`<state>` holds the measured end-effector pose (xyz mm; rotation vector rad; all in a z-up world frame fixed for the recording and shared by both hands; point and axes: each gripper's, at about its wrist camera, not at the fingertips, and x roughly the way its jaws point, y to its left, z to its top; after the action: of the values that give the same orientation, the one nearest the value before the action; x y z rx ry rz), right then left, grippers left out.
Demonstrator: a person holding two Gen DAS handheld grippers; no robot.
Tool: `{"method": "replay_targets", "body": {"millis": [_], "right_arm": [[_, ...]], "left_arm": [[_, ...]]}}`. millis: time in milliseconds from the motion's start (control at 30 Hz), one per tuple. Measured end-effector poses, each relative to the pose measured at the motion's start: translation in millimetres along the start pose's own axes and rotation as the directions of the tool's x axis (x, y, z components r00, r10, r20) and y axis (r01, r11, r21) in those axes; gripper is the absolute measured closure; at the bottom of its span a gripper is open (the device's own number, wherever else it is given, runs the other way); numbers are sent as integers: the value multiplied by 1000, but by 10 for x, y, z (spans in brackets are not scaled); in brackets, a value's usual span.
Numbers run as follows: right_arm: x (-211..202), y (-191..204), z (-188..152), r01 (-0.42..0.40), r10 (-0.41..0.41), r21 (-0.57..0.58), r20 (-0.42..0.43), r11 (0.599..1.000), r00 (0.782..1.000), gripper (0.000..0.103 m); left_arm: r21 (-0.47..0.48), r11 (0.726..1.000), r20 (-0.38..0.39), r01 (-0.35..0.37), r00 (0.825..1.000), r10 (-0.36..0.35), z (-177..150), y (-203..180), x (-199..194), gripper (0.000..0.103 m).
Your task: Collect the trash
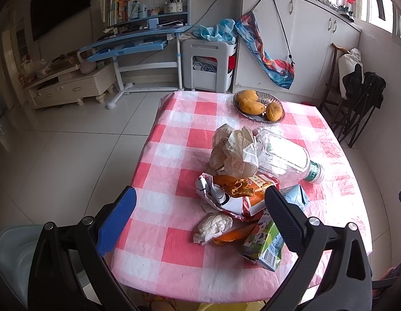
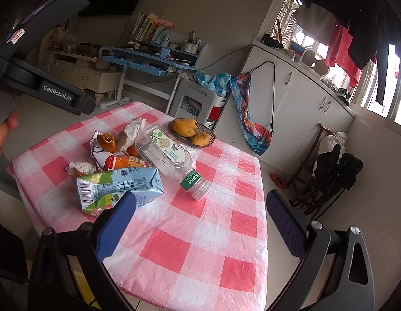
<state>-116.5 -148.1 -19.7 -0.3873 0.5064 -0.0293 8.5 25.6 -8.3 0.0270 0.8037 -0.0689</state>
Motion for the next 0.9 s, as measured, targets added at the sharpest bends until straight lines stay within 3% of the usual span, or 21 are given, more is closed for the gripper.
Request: {"method": "replay_targets", "body": {"millis": [900], "right_arm": [[14,44,-8,-23,23,-16,-13,1000,1000,6]], "left_arm": [[3,1000,-1,-1,1000,1,-21,-16,18,7]]}}
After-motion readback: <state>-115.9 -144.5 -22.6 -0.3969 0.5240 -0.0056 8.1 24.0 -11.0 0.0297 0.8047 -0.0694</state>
